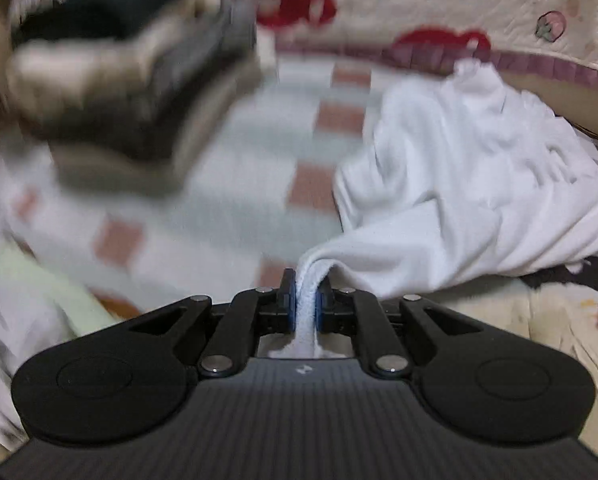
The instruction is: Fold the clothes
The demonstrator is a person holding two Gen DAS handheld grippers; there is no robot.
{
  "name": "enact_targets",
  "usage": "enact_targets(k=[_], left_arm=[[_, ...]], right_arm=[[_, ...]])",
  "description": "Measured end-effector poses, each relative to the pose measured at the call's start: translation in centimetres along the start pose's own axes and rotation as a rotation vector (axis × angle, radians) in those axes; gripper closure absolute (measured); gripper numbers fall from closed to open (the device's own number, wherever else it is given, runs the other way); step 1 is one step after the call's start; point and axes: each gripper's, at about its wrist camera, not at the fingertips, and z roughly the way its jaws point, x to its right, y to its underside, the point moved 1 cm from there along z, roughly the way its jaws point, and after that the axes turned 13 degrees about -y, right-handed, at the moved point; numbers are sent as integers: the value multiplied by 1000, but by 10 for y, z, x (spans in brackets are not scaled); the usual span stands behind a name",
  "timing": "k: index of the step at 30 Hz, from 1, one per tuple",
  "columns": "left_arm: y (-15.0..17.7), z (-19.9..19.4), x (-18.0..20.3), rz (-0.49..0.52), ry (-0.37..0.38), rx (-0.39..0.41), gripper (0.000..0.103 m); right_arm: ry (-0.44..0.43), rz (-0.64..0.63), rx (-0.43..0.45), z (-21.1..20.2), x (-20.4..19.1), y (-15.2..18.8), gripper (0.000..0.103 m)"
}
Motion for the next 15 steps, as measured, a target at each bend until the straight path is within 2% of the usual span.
enact_targets(k=[3,6,10,15], left_arm=[[-4,5,-3,-22,7,7,95],[-12,4,0,-31,6,40,95],[-9,7,9,-23,22,36,95],[-4,15,15,-13,30,18,94]], right_arm=[[-60,37,-11,-6,6,22,66],[-125,64,-60,-14,13,48,65],[-196,99,-132,-18,19,75,60],[-205,162,-164,-4,22,89,55]])
